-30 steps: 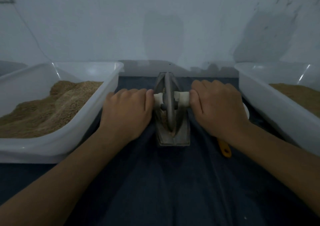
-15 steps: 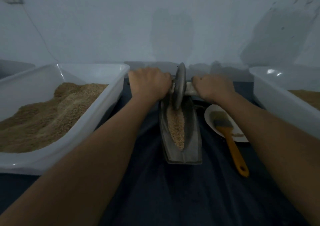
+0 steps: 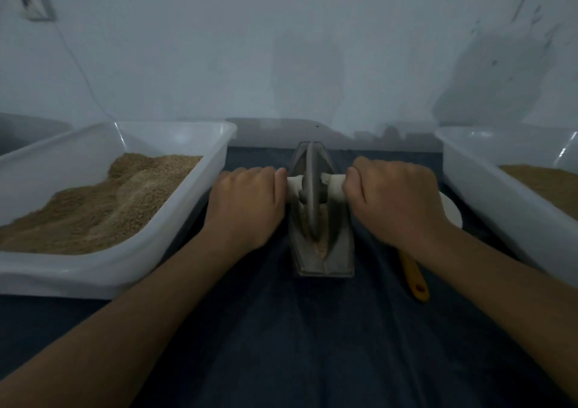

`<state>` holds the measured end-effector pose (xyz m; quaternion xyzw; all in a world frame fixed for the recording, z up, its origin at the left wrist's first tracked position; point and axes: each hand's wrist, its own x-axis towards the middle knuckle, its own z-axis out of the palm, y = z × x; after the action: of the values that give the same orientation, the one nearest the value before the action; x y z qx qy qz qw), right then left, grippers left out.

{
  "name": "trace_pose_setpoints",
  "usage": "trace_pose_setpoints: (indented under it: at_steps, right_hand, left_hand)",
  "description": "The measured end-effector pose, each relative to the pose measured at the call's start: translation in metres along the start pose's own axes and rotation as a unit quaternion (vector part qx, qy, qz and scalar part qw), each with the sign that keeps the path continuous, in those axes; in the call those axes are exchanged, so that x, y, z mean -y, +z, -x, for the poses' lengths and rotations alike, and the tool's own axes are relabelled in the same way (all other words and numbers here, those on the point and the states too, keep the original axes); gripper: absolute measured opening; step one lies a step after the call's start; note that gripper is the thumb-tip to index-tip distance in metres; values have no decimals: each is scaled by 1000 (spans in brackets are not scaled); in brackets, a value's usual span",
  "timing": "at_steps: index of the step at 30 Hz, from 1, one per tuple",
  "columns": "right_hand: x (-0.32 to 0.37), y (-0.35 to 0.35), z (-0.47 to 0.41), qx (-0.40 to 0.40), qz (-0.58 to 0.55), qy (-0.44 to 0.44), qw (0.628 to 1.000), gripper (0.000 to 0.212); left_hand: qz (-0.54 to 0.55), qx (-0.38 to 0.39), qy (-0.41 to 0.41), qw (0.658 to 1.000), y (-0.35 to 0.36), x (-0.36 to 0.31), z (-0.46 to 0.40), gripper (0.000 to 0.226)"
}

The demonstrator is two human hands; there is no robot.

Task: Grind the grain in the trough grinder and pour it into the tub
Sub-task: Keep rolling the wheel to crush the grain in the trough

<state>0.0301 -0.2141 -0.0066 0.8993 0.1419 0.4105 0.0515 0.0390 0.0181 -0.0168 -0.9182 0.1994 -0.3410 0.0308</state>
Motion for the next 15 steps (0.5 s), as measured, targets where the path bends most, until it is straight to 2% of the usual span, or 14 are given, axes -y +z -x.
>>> trace_pose_setpoints:
  at_steps: [2,5,6,8,10,13,15]
  right_hand:
    - [-4,16,-16,71,65,-37,995,38]
    - [-20,49,-51,182,72,-29,980,13]
    - [-26,59,-64,219,62,-13,974,16]
    - [-37,75,-90,286,2,0,958,20]
    - [-42,86,-108,341,-47,-21,939,11]
    - [-45,88,-110,355,-73,-19,932,10]
    - [-41,79,-97,315,-70,1,947,26]
  left_hand:
    - [-61,26,-4,998,14,3,-20,16]
    - [-113,58,-16,992,34,5,-56,33]
    - [-104,74,-31,991,40,8,-69,39]
    - [-67,129,-83,986,50,14,-93,37]
    - [-53,162,-113,979,54,18,-109,33]
    - [-59,139,-94,984,50,14,-103,29]
    - [-61,98,-64,991,44,10,-87,24]
